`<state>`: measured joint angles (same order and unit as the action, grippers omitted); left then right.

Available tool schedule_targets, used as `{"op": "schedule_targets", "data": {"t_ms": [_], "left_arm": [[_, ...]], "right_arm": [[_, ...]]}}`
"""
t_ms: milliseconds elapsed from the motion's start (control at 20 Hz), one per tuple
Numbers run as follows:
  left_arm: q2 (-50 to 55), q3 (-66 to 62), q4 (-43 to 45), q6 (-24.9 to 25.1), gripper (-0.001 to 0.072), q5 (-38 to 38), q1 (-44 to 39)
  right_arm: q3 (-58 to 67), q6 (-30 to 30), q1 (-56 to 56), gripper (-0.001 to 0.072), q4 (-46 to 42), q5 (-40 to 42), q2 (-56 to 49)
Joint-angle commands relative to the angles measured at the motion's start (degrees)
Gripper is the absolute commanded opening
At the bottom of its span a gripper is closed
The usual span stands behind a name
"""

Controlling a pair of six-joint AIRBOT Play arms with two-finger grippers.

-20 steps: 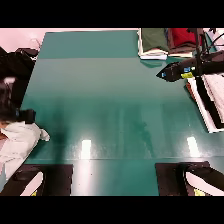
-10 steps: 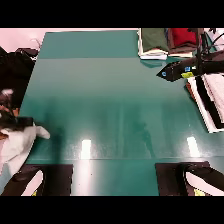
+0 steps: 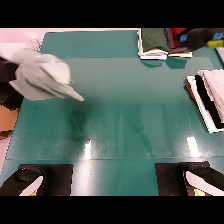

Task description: Fold the shirts.

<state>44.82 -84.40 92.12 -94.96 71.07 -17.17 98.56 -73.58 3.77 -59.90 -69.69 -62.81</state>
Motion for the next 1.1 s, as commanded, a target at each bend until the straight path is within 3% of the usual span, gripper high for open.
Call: {"op": "schedule_targets", "data": {"t_ms": [0, 250, 300, 350, 400, 750, 1050], "left_arm": [[7.54, -4.52, -2.56, -2.03, 0.0022, -6.05, -12.48], [26.34, -4.52, -8.44, -2.43, 0.0028, -17.73, -25.49], [29.07, -4.52, -10.03, -1.81, 0.0176, -19.19, -26.29], [31.17, -4.52, -11.13, -1.86, 0.0466, -20.59, -26.27], [32.26, -4.52, -11.13, -2.1, 0.0495, -21.11, -25.38], [36.37, -0.35, -15.19, -2.51, 0.0495, -14.99, -8.55], [49.09, 4.11, -26.71, -0.81, 0.0496, -18.12, -6.67]], "right_arm": [[6.88, -0.11, -3.78, 0.0022, -0.09, 0.24, -0.07], [10.43, -1.62, -8.74, 0.0022, -0.02, -1.22, -0.04], [10.34, -1.62, -8.87, 0.0022, -0.07, -1.79, -0.07], [9.99, -1.62, -8.83, 0.0022, -0.09, -2.29, -0.04], [9.75, -1.62, -8.83, 0.0022, -0.09, -2.97, -0.07], [4.42, -1.62, -6.01, 0.0022, -0.07, -2.91, -0.07], [0.66, -1.62, -5.6, 0.0022, -0.07, -3.02, -0.07]]}}
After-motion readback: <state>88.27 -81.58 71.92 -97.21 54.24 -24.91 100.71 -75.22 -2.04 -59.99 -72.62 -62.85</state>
